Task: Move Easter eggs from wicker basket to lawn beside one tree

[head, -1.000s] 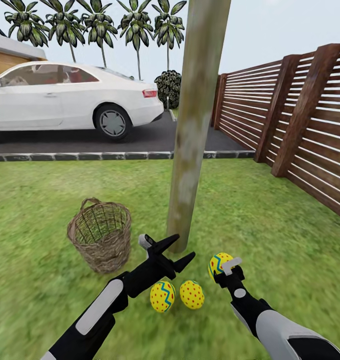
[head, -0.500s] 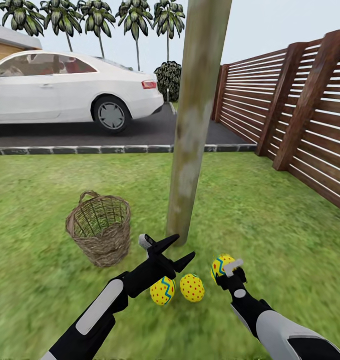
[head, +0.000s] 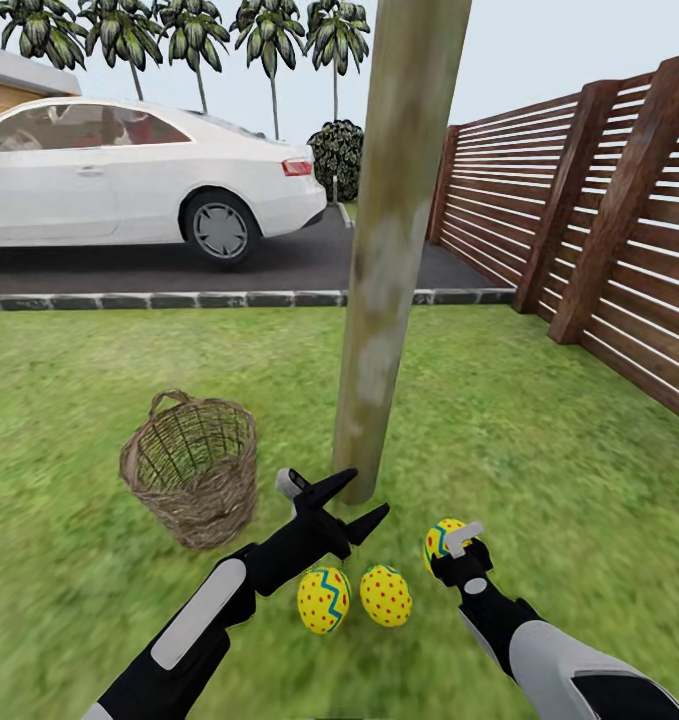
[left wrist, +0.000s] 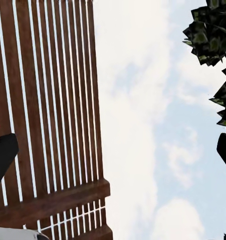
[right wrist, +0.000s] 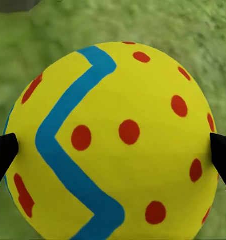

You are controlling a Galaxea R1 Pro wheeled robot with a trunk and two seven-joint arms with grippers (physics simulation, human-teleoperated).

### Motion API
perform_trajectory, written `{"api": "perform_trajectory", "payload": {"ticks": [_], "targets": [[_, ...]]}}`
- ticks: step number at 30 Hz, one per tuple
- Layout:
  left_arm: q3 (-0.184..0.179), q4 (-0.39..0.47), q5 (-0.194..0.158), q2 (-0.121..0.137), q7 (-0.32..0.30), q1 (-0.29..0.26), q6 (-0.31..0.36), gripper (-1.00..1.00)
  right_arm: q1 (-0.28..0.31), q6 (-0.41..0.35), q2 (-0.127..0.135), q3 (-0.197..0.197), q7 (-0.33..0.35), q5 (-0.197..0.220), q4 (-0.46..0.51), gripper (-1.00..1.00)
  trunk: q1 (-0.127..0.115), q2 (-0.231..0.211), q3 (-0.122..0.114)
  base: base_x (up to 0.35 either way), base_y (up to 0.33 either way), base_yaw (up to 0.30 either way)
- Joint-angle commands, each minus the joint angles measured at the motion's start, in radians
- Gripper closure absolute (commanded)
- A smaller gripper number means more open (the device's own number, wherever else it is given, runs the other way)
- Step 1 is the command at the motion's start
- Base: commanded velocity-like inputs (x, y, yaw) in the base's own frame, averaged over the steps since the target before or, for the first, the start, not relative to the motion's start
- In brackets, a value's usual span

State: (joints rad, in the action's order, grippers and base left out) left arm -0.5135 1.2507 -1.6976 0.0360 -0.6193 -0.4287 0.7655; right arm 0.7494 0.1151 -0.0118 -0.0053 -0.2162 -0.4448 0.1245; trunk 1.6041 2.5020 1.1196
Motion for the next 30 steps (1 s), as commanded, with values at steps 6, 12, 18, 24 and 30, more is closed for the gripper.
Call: {"api": "perform_trajectory", "payload": {"ticks": [6, 12, 18, 24, 30], "targets": [[-0.002, -0.003, -0.008, 0.001, 0.000, -0.001, 0.005, -1.00, 0.001, 0.003, -0.002, 0.001, -0.003, -0.005, -0.002, 1.00, 0.000, 0.000, 0.001, 0.142, 0.000, 0.000], [-0.002, -0.002, -0.006, 0.000, 0.000, -0.001, 0.004, -1.00, 0.000, 0.003, -0.002, 0.002, -0.003, -0.007, -0.003, 1.00, 0.002, 0.001, 0.012, 0.001, 0.000, 0.000], [-0.002, -0.002, -0.005, -0.001, 0.001, -0.001, -0.017, -1.00, 0.001, 0.024, -0.002, 0.004, 0.000, -0.009, 0.001, 1.00, 0.004, 0.002, 0.036, 0.000, 0.000, 0.000], [-0.002, -0.002, -0.005, -0.001, 0.001, -0.001, -0.017, -1.00, 0.001, 0.034, 0.003, 0.004, 0.000, -0.008, 0.003, 1.00, 0.007, 0.004, 0.059, 0.000, 0.000, 0.000], [-0.002, -0.002, -0.004, -0.001, 0.001, -0.001, -0.017, -1.00, 0.000, 0.046, 0.005, 0.004, 0.000, -0.007, 0.000, 1.00, 0.010, 0.005, 0.082, 0.000, 0.000, 0.000]]}}
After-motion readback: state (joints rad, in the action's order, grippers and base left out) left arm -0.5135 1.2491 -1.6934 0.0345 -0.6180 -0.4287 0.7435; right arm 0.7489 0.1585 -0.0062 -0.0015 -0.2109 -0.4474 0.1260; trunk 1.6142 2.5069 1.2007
